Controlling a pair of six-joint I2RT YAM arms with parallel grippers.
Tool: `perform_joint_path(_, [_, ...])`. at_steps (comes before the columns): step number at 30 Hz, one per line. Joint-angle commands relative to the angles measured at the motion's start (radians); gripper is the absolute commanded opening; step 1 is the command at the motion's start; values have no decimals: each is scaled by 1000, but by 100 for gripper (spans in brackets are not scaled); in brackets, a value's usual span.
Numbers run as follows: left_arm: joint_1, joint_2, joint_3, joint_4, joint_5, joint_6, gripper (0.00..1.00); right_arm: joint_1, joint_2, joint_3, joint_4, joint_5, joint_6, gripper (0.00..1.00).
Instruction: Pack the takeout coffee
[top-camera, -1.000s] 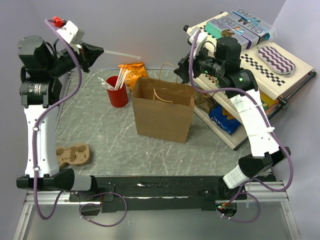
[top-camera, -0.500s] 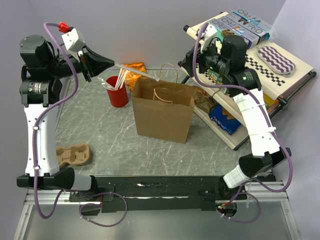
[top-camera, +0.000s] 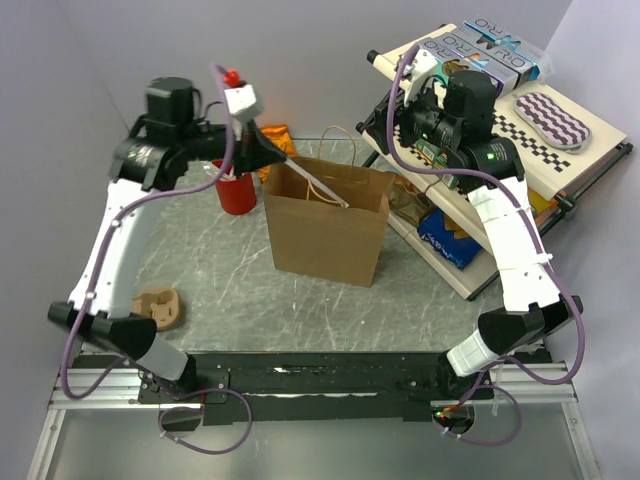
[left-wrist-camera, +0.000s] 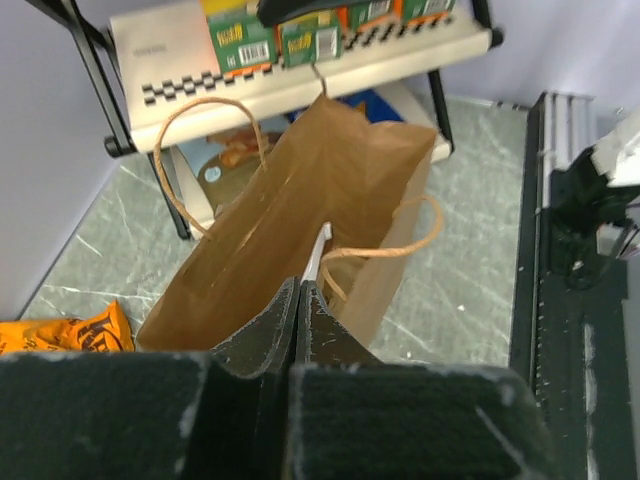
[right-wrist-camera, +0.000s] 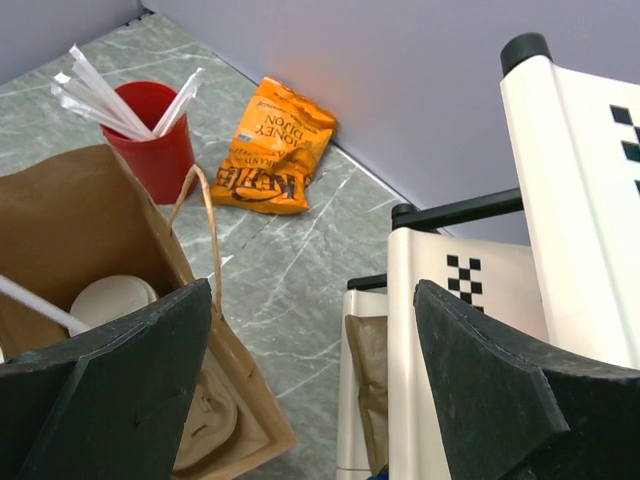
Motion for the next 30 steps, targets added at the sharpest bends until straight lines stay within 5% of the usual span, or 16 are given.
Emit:
perform_joint_path(1, [-83,71,89,-28,-114,78,1,-13,-56,-31,31,5,10,88])
perform_joint_path(5, [-162,184,167,-39,-226,75,4,-15,-67,-43,25,5,1,88])
perform_joint_path(6, [-190,203,184,-49,-238,76,21,-16,-68,-43,25,5,-1,88])
perform_joint_path(8, [-207,240,222,-43,-240,73,31,-19,-70,-46,22,5,-1,88])
perform_joint_path(9, [-219,246,227,-16,-249,66,45,-22,-71,-48,20,3,-2,88])
perform_joint_path(15, [-221,243,289,22,-324,53,76,-24,-81,-60,10,-20,-8,89])
perform_joint_path(19, [-189,108,128,194,-431,23,99,-24,-85,-71,-4,-59,-17,92])
perform_joint_path(25, [-63,-79,-61,395,-605,-86,99,-24,-131,-121,-38,-86,-37,100])
perform_joint_path(30, [75,-217,-326,482,-838,-227,99,-19,-193,-206,45,193,130,100])
